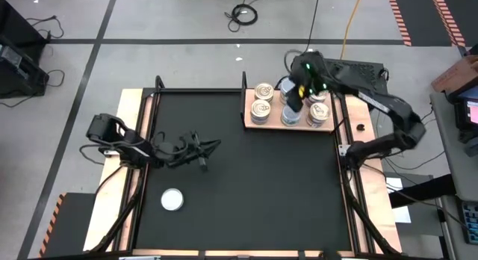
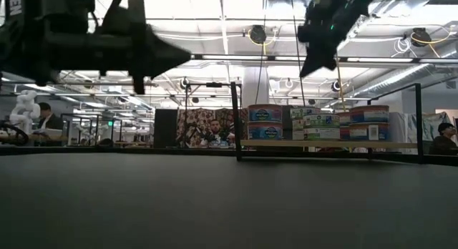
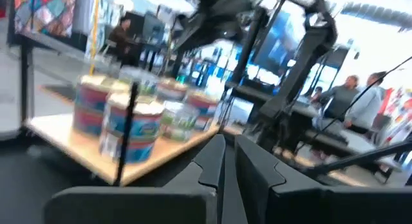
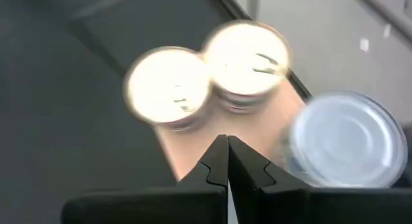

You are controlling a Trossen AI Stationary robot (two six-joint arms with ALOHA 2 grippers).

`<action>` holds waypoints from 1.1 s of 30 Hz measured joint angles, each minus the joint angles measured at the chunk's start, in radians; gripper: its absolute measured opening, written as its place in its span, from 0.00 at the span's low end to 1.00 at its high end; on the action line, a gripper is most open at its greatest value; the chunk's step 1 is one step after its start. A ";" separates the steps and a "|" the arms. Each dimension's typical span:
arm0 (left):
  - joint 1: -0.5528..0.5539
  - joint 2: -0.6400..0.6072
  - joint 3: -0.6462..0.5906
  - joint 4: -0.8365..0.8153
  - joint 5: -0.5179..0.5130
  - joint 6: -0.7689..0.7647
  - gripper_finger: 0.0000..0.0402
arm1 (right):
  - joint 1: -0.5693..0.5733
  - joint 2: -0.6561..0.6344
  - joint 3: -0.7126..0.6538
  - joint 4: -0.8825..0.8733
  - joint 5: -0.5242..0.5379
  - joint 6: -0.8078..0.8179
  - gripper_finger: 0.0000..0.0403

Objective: Stack canned seafood by type on shelf
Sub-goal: Stack the green tuna can on top of the top green tuna cans on the shelf

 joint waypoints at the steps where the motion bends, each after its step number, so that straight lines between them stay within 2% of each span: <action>1: -0.002 0.007 0.015 0.008 -0.001 0.014 0.09 | -0.038 0.036 0.012 0.000 -0.026 0.008 0.00; 5: 0.000 0.007 0.061 0.008 -0.003 0.106 0.09 | -0.134 0.139 0.027 0.006 -0.062 0.054 0.00; 10: 0.030 0.007 0.107 0.001 0.066 0.186 0.09 | -0.154 0.178 0.026 0.065 -0.042 0.060 0.00; 12: 0.050 0.006 0.123 0.004 0.092 0.188 0.09 | -0.154 0.182 0.027 0.100 0.048 0.083 0.00; 14: 0.073 0.006 0.128 0.004 0.119 0.188 0.09 | -0.158 0.189 0.027 0.121 0.083 0.099 0.00; 19: 0.127 0.006 0.134 -0.019 0.211 0.181 0.09 | -0.163 0.189 0.027 0.132 0.090 0.099 0.00; 33: 0.180 0.006 0.134 -0.044 0.268 0.171 0.09 | -0.166 0.194 0.027 0.136 0.146 0.113 0.00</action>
